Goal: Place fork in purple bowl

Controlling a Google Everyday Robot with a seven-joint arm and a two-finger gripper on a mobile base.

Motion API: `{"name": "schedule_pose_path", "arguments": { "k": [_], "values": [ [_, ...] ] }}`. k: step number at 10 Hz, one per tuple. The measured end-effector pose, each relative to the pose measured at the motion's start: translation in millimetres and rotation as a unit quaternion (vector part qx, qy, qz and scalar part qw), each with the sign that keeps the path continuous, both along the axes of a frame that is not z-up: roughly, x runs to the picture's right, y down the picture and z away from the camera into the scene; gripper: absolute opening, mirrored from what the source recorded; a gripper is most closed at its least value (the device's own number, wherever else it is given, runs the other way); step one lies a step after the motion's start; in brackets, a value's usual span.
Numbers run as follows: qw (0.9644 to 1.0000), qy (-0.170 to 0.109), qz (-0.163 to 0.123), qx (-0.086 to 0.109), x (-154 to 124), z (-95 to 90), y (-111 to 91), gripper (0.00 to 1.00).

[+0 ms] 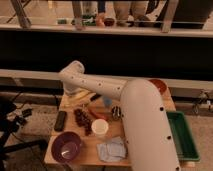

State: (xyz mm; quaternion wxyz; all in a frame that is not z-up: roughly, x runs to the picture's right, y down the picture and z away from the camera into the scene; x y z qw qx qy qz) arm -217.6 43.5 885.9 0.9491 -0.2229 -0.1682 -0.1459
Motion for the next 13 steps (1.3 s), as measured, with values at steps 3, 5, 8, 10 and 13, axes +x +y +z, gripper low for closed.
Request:
{"name": "schedule_pose_path", "arguments": {
  "k": [3, 5, 8, 10, 13],
  "values": [
    [0.9999, 0.011, 0.000, 0.006, 6.9, 11.0, 5.1, 0.80],
    [0.9998, 0.018, 0.001, 0.009, 11.5, 17.4, 6.7, 0.80],
    [0.9995, 0.024, -0.002, 0.018, 14.1, 25.6, 4.1, 0.80],
    [0.9993, 0.025, -0.005, 0.028, 11.5, 27.6, -2.3, 0.80],
    [0.9990, 0.021, -0.013, 0.037, 1.1, 31.1, -12.2, 0.80]
  ]
}}
